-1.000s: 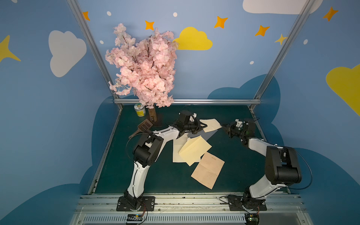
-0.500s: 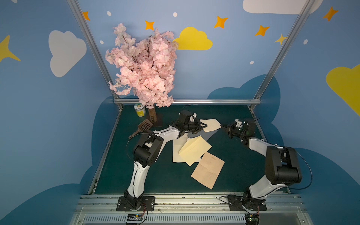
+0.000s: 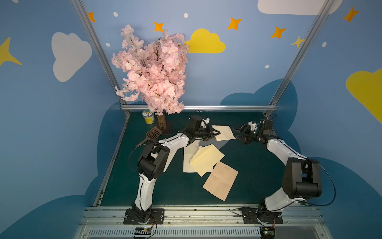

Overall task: Fold the letter paper in half and place it into the envelope
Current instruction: Fold the letter paper at the center of the board.

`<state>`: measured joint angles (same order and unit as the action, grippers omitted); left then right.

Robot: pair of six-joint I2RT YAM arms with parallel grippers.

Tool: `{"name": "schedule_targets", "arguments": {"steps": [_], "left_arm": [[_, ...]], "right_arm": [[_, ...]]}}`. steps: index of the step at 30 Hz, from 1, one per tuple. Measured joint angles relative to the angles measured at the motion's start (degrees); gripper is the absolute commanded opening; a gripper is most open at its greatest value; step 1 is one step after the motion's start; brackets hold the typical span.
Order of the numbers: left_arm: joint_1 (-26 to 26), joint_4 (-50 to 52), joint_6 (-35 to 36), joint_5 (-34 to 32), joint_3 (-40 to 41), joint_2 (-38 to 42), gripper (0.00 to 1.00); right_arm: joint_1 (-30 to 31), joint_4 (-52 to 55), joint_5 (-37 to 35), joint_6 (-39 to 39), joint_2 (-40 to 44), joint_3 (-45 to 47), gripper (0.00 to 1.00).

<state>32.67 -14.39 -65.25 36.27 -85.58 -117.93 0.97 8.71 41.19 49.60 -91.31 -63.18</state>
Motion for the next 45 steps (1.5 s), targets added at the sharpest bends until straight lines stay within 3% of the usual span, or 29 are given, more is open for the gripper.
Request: {"name": "schedule_targets", "arguments": {"steps": [7,13,20,27,36,45], "left_arm": [[-0.11,6.14,8.24,4.44,-0.33,1.66,0.03],[-0.11,4.81,10.43,10.01,1.03,1.79,0.03],[-0.11,-9.55,3.17,15.15,9.05,2.49,0.03],[-0.20,-23.43,-6.08,17.22,11.15,1.73,0.03],[-0.22,-32.81,-12.20,18.64,11.06,-0.26,0.03],[0.22,-37.16,-15.93,19.41,10.86,-2.82,0.05]], "right_arm": [[3.26,16.09,-1.99,-14.71,3.23,-5.68,0.84],[7.28,21.24,-1.99,-20.28,3.54,-6.08,0.84],[9.94,21.62,-0.61,-22.23,3.89,-4.02,0.84],[10.99,20.63,0.92,-22.62,5.22,-1.75,0.82],[12.76,18.08,2.89,-21.68,6.01,-0.42,0.62],[13.49,15.30,4.22,-19.87,6.01,0.02,0.31]]}}
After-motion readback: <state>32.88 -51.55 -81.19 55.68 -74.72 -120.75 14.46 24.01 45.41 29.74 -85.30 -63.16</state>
